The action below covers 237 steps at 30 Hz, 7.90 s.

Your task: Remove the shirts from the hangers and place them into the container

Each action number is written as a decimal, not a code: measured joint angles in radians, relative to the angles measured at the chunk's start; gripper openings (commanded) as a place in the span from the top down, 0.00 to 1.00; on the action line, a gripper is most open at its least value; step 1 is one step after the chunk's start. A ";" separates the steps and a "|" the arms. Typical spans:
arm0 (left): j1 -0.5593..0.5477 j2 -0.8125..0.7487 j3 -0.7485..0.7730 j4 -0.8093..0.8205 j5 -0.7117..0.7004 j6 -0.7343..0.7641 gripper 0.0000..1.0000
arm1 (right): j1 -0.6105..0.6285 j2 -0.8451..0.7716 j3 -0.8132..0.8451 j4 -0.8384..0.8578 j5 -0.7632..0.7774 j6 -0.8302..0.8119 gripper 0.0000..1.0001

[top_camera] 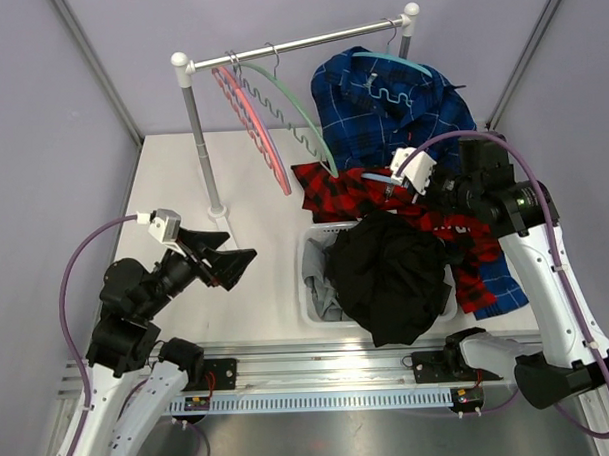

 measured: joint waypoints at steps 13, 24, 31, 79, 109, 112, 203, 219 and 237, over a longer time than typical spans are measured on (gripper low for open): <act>0.000 0.082 0.011 0.051 0.008 -0.066 0.01 | -0.002 0.178 0.200 -0.105 -0.255 -0.141 1.00; 0.000 0.169 0.126 0.030 -0.014 -0.087 0.03 | 0.248 0.311 0.498 -0.115 -0.341 -0.066 1.00; 0.000 0.146 0.306 -0.079 -0.009 0.167 0.05 | 0.293 0.387 0.498 -0.184 -0.335 -0.121 1.00; -0.227 0.269 0.079 -0.192 -0.082 0.313 1.00 | 0.506 0.516 0.680 0.018 -0.102 0.363 0.14; -0.226 0.208 0.195 -0.271 -0.119 0.154 1.00 | 0.502 0.416 0.451 0.163 -0.030 0.747 1.00; -0.226 0.231 0.242 -0.280 -0.127 0.193 1.00 | 0.502 0.422 0.571 0.147 -0.059 0.740 1.00; -0.219 0.034 -0.103 0.047 0.010 0.430 1.00 | 0.671 0.357 0.732 -0.298 -0.127 0.148 0.21; -0.217 0.130 0.012 -0.123 0.126 0.478 1.00 | 0.672 0.382 0.507 -0.260 -0.112 -0.145 0.28; -0.217 0.105 0.001 -0.106 0.212 0.385 1.00 | 0.659 0.418 0.487 -0.195 -0.177 -0.165 0.86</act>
